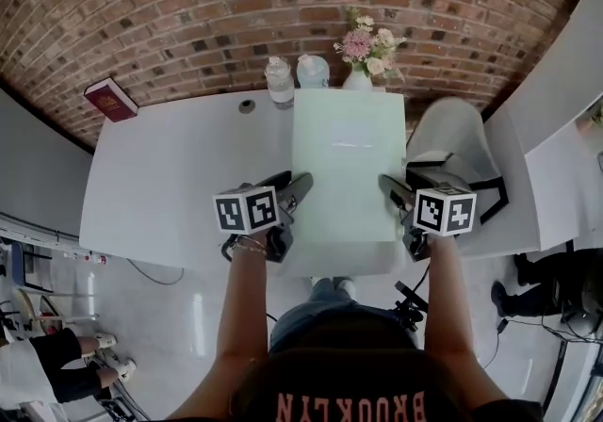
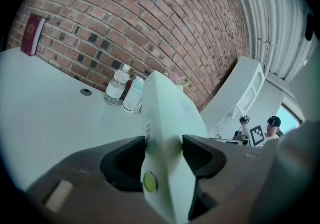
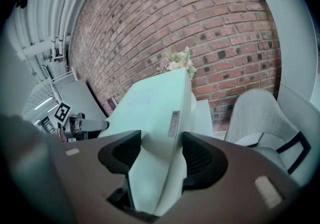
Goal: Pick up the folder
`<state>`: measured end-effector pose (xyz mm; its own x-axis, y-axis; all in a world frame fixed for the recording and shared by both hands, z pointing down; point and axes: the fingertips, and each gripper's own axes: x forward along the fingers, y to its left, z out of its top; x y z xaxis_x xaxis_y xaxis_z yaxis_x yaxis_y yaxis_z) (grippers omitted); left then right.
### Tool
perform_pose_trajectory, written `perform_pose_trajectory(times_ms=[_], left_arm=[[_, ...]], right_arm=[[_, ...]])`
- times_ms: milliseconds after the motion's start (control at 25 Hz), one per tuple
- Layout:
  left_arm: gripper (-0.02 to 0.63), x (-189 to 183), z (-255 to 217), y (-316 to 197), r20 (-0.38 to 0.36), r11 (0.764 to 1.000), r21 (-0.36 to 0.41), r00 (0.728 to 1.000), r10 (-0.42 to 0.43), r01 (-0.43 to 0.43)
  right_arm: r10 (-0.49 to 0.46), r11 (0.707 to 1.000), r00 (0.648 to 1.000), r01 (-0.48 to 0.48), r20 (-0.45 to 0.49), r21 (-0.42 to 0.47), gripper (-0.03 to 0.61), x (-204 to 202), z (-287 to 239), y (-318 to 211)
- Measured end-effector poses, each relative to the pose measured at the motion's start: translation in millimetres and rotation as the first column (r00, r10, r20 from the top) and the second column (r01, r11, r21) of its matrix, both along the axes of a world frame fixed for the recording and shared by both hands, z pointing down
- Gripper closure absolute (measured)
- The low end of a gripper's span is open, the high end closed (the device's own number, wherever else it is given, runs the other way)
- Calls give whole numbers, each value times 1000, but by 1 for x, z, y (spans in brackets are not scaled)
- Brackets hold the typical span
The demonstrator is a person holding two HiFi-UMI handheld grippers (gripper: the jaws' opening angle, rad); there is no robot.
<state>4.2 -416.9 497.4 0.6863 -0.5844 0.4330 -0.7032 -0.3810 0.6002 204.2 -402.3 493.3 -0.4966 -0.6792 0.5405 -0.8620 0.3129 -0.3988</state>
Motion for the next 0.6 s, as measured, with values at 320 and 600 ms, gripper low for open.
perform_pose_trajectory(times_ms=[320,600], left_arm=[[370,1,-45,-8,5,991,131,1000,-15,14],[370,5,-90,-20,17,966,259,1000,-15,11]], right_arm=[[5,992,1000,-4,-4,129,325,0,-49,-8],[8,968,999,1,-37,249,325,3,-95,-20]])
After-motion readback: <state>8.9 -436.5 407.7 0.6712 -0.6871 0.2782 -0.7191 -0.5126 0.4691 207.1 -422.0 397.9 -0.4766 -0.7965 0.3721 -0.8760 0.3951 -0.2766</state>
